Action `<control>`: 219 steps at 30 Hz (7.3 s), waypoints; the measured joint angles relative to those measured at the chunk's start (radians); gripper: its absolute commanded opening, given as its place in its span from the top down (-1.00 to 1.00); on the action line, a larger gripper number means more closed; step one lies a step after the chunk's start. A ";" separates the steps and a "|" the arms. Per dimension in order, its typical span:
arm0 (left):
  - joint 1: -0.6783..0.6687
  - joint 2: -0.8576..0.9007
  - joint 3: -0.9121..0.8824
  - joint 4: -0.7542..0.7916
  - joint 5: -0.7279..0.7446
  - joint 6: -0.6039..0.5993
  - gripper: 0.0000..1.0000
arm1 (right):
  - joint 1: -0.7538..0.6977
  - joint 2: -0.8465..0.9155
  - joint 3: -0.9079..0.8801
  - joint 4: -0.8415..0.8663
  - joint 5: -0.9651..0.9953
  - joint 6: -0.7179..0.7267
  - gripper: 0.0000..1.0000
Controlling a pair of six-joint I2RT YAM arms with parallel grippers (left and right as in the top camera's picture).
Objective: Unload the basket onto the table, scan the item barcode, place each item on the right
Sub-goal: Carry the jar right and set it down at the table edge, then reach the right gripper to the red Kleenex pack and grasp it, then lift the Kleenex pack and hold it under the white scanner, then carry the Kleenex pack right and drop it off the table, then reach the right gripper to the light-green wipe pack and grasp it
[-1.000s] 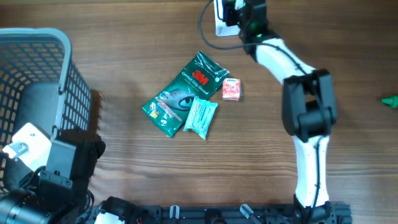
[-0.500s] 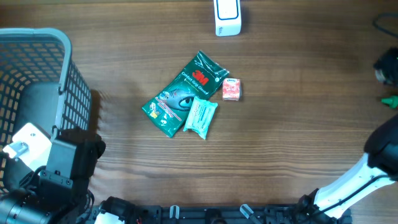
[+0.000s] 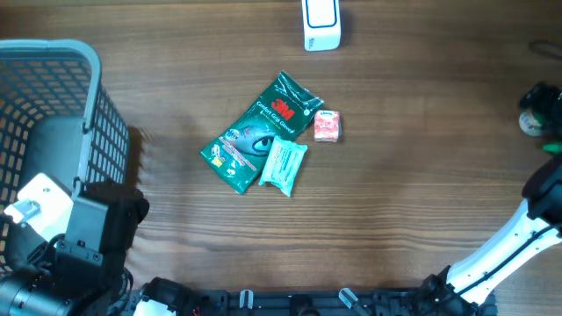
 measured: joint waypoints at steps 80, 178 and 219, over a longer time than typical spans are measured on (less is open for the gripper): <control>0.000 0.000 0.000 0.000 0.000 0.000 -1.00 | 0.722 -1.039 -0.650 0.088 -0.357 0.408 0.91; 0.000 -0.001 -0.002 0.001 0.000 -0.003 -1.00 | 1.169 -0.387 -0.689 0.135 -0.497 0.624 -0.65; 0.000 -0.001 -0.002 0.001 0.000 -0.003 -1.00 | 1.459 -0.245 -0.429 0.032 0.120 0.295 0.48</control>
